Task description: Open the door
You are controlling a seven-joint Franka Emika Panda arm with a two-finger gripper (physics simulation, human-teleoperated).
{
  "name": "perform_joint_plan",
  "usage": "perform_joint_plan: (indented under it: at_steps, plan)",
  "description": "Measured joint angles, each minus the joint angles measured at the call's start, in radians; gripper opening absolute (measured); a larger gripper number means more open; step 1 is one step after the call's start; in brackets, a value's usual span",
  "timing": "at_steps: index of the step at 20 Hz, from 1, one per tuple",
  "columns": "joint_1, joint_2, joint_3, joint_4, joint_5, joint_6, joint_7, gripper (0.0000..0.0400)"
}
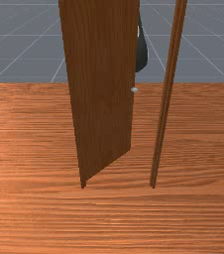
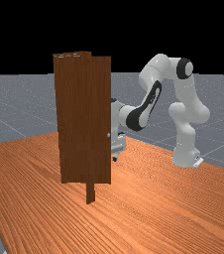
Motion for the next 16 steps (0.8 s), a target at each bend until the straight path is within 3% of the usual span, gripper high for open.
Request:
perform_joint_plan:
  at_steps: [1, 2, 4, 7, 8, 11, 13, 14, 16]
  plan:
    - [0.0, 0.0, 0.0, 0.0, 0.0, 0.0, 0.0, 0.0243]
    - [0.0, 0.0, 0.0, 0.0, 0.0, 0.0, 0.0, 0.0148]
    - [0.0, 0.0, 0.0, 0.0, 0.0, 0.0, 0.0, 0.0054]
    - [0.015, -0.008, -0.015, -0.013, -0.038, 0.004, 0.031, 0.0012]
    - [0.001, -0.046, -0.004, -0.09, -0.007, 0.098, 0.005, 0.0007]
    - [0.003, -0.181, -0.009, -0.291, -0.021, 0.161, 0.012, 0.0002]
    - [0.003, -0.247, -0.011, -0.361, -0.026, 0.086, 0.013, 0.0001]
    - [0.004, -0.285, -0.014, -0.421, -0.031, 0.143, 0.047, 0.0]
    - [0.013, -0.3, -0.014, -0.44, -0.034, 0.139, 0.182, 0.0]
